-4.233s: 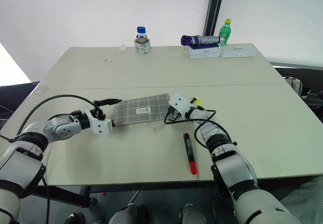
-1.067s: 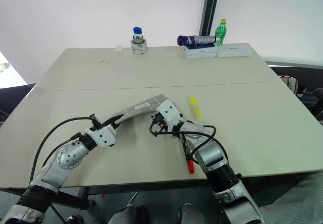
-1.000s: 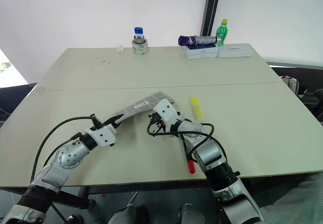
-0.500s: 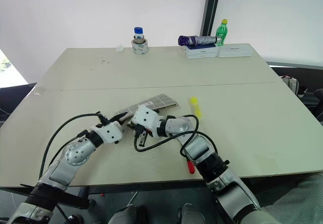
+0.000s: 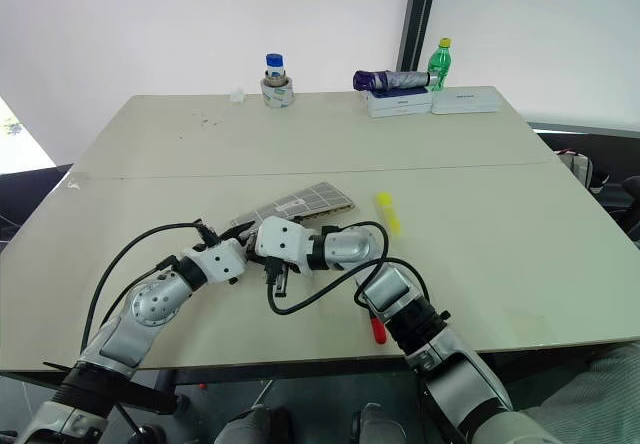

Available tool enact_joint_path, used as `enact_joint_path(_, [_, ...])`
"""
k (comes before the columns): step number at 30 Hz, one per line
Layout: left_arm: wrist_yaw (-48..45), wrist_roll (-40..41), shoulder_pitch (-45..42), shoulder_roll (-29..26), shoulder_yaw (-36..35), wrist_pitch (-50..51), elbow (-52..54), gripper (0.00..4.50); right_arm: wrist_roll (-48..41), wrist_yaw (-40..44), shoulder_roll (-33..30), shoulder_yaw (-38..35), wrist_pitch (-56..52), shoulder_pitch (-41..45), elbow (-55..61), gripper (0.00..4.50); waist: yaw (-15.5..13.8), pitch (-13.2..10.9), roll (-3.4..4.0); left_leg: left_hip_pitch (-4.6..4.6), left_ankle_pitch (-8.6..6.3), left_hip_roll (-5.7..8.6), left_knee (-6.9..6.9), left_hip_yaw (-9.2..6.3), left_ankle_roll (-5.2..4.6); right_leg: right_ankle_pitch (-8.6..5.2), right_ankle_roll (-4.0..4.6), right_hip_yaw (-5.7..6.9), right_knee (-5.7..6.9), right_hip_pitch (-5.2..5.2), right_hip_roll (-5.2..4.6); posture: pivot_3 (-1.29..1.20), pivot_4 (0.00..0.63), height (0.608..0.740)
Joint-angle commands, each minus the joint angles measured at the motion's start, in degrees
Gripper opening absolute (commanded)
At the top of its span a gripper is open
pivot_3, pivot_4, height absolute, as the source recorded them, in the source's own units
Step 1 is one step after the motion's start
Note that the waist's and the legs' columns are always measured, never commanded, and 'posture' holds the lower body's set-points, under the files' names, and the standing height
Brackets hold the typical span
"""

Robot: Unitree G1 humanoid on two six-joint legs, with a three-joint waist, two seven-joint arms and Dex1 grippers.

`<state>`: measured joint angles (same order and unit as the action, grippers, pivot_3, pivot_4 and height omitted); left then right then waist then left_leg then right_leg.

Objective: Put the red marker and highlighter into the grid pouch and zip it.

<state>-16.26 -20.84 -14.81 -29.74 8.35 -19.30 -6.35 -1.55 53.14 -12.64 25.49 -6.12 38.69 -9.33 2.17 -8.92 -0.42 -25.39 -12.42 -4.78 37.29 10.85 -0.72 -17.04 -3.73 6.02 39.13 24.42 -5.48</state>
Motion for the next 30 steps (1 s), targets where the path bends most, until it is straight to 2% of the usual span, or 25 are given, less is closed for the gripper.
enact_joint_path(1, [0.2,0.2,-1.3,0.0,-0.8,0.2,1.9,0.00,-3.7,1.9,0.2,-2.7,-0.4,0.1,2.5,0.87,0.0,0.0,0.00,0.00,0.00,0.00,0.00,0.00,0.00,0.00,0.00,0.00,0.00,0.00,0.00,0.00,0.150,0.740])
enact_joint_path(5, [0.2,0.2,-1.7,-0.1,-0.8,0.2,1.8,0.00,-3.3,1.4,-1.0,-3.7,-0.7,-0.9,3.4,3.02,0.0,0.0,0.00,0.00,0.00,0.00,0.00,0.00,0.00,0.00,0.00,0.00,0.00,0.00,0.00,0.00,0.150,0.740])
enact_joint_path(8, [0.4,0.2,-2.2,-0.3,-1.2,0.3,1.5,0.00,-2.6,1.0,-3.1,-4.6,-0.7,-2.3,4.0,4.46,-0.1,0.0,0.00,0.00,0.00,0.00,0.00,0.00,0.00,0.00,0.00,0.00,0.00,0.00,-0.01,0.00,0.150,0.740])
enact_joint_path(16, [0.3,0.8,-2.5,-1.8,-2.2,-0.8,1.0,0.00,-3.4,-0.1,-11.0,-9.6,-3.6,-8.6,8.8,4.46,-0.3,0.0,-0.02,0.00,-0.01,0.02,0.00,-0.01,-0.01,0.00,0.00,0.00,-0.01,0.00,-0.04,0.00,0.150,0.740])
enact_joint_path(21, [0.1,1.4,-2.2,-2.8,-2.2,-2.7,-0.1,0.00,-14.3,-8.5,-5.6,-21.1,-12.2,-12.8,15.3,4.46,-0.1,0.0,-0.03,0.01,-0.01,-0.01,-0.04,-0.04,-0.02,0.00,0.00,0.00,0.00,0.00,-0.02,0.00,0.150,0.740])
enact_joint_path(24, [0.1,1.2,-2.1,-3.2,-2.3,-3.6,-0.6,0.00,-13.6,-15.3,-4.1,-25.2,-11.6,-14.7,16.3,4.46,-0.2,0.0,-0.03,0.01,-0.01,0.01,-0.05,-0.04,-0.02,0.00,0.00,0.00,-0.01,0.00,-0.02,0.00,0.150,0.740])
enact_joint_path(30, [0.4,1.4,-1.6,-4.3,-2.6,-5.5,-2.5,0.00,-10.2,-24.5,-6.1,-29.8,-13.1,-27.2,24.5,4.46,-1.5,0.0,-0.03,-0.02,-0.21,0.05,-0.04,-0.02,-0.32,-0.01,0.00,0.00,-0.11,-0.03,-0.08,0.00,0.150,0.740])
